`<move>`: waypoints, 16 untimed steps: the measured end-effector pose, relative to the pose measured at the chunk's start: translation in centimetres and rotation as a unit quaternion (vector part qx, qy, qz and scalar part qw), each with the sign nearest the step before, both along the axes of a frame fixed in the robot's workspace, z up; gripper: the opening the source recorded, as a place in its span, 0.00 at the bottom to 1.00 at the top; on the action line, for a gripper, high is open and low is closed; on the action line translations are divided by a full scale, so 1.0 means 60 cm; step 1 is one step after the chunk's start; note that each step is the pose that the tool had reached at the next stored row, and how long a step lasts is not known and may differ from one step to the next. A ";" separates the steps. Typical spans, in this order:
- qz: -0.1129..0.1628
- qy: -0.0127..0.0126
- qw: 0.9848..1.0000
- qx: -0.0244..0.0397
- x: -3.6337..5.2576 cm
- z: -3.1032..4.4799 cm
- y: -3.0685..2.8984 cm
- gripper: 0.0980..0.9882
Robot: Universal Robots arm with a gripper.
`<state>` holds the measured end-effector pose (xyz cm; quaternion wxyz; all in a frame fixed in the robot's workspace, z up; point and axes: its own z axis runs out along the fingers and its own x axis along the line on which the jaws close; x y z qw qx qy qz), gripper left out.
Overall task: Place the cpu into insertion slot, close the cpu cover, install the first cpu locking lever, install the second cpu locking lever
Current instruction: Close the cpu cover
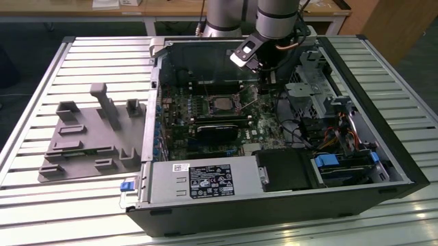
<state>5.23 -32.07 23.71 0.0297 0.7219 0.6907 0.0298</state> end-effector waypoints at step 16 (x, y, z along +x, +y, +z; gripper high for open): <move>0.000 0.027 1.000 0.000 0.001 0.000 0.0001 0.00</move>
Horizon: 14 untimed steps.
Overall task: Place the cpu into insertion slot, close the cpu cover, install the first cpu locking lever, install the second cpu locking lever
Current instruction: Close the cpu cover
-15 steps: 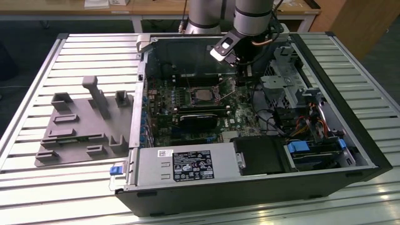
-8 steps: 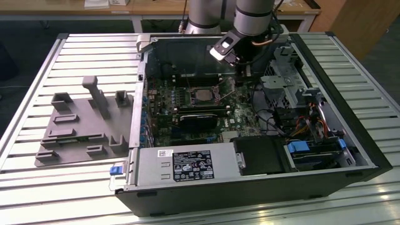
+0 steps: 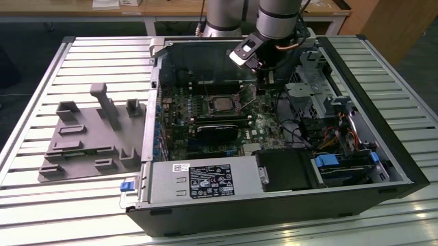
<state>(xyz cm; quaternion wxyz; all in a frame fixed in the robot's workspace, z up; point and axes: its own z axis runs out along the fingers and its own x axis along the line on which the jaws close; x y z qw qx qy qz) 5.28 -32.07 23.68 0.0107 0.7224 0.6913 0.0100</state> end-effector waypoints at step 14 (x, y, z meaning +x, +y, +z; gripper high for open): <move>0.000 0.000 1.000 0.004 -0.030 0.000 0.0000 0.00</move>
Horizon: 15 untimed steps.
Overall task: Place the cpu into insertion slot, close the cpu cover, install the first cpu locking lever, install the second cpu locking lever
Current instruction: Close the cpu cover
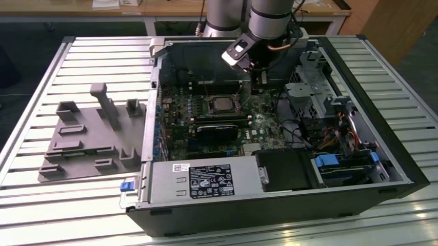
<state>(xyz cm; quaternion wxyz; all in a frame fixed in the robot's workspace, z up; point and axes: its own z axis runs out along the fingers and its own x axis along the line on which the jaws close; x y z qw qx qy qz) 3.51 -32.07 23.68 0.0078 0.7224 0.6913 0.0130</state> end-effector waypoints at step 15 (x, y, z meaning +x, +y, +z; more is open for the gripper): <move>0.000 -0.002 1.000 0.001 -0.052 0.000 0.0000 0.00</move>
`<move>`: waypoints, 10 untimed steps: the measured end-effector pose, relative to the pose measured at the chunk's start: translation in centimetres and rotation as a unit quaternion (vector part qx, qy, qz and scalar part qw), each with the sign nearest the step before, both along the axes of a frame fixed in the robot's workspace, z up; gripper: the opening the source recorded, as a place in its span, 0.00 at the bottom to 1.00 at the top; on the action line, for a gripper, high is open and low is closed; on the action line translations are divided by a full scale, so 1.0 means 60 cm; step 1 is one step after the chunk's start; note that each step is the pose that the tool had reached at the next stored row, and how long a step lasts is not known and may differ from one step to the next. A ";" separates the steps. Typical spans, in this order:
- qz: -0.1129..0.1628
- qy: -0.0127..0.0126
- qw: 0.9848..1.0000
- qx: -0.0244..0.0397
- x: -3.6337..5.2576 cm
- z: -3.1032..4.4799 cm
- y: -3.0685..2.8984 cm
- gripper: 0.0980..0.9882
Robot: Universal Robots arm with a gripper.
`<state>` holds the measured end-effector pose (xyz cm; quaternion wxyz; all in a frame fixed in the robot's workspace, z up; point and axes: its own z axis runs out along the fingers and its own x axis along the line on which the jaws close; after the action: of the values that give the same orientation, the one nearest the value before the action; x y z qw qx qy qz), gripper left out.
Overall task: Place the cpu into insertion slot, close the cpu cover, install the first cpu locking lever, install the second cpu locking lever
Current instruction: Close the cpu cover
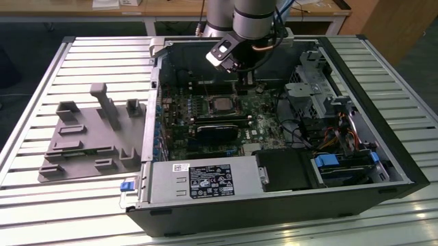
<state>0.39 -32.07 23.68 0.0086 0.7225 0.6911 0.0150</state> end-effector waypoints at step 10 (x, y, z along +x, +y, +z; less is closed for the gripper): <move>0.000 0.000 1.000 0.000 -0.017 0.000 0.0000 0.00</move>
<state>-0.64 -32.07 23.68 0.0087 0.7225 0.6912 0.0151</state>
